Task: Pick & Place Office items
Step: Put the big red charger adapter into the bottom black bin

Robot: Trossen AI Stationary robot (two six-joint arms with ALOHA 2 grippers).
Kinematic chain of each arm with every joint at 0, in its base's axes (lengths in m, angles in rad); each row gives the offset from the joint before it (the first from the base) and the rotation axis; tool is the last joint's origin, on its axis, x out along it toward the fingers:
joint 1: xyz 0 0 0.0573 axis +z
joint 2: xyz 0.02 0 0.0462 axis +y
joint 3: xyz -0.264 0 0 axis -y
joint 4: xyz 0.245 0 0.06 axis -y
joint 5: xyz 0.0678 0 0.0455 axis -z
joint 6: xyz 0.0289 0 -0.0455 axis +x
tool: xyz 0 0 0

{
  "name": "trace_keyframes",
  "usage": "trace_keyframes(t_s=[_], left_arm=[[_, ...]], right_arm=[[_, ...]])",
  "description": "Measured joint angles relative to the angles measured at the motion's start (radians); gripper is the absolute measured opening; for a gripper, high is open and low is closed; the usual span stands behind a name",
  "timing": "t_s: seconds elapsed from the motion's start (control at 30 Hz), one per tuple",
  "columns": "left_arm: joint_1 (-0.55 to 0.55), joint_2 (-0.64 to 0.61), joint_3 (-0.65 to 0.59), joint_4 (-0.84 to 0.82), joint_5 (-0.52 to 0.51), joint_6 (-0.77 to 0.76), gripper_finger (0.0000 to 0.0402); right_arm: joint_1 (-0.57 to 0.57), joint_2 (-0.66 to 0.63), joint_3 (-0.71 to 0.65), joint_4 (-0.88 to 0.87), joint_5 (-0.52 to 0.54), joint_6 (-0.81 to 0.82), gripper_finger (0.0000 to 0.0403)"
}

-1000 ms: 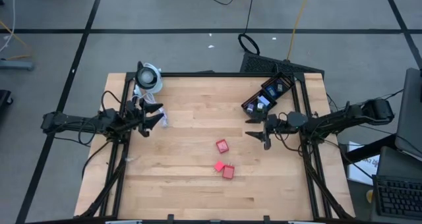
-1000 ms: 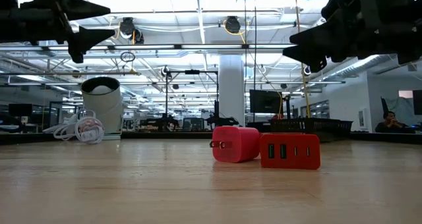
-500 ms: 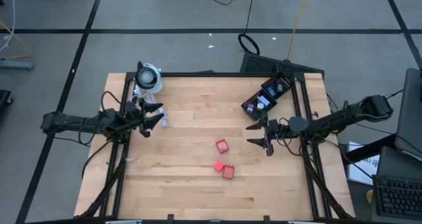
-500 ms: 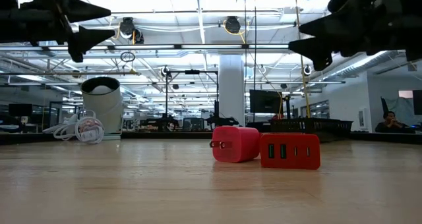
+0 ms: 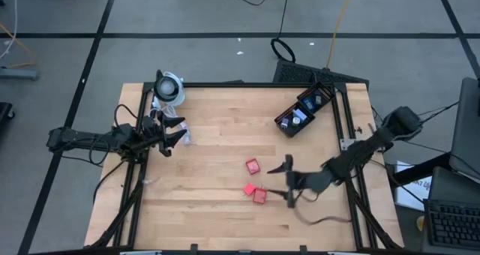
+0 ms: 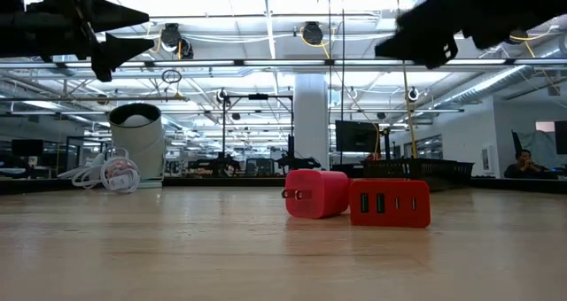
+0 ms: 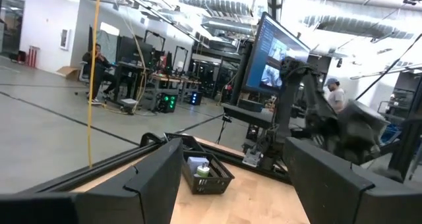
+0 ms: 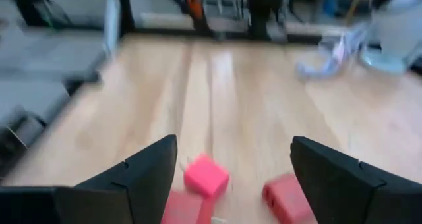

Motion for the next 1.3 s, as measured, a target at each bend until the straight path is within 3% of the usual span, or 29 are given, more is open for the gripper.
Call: trace_keyframes(t_s=[0.2, 0.53, 0.77, 1.03, 1.3], left_arm=[[0.000, 0.000, 0.000, 0.000, 0.000, 0.000, 0.0267], [0.000, 0.000, 0.000, 0.000, 0.000, -0.001, 0.0267], [0.000, 0.000, 0.000, 0.000, 0.000, -0.001, 0.0267], [0.000, 0.000, 0.000, 0.000, 0.000, -0.002, 0.0267], [0.000, 0.000, 0.000, 0.000, 0.000, -0.002, 0.0267]], right_arm=[[0.021, 0.229, 0.170, -0.174, 0.036, 0.118, 0.0280], [0.036, 0.447, 0.346, -0.280, -0.120, 0.280, 0.0297], [0.040, 0.470, 0.389, -0.380, -0.060, 0.280, 0.0286], [0.047, 0.391, 0.390, -0.521, 0.062, 0.268, 0.0286], [0.044, 0.382, 0.390, -0.573, 0.041, 0.377, 0.0286]])
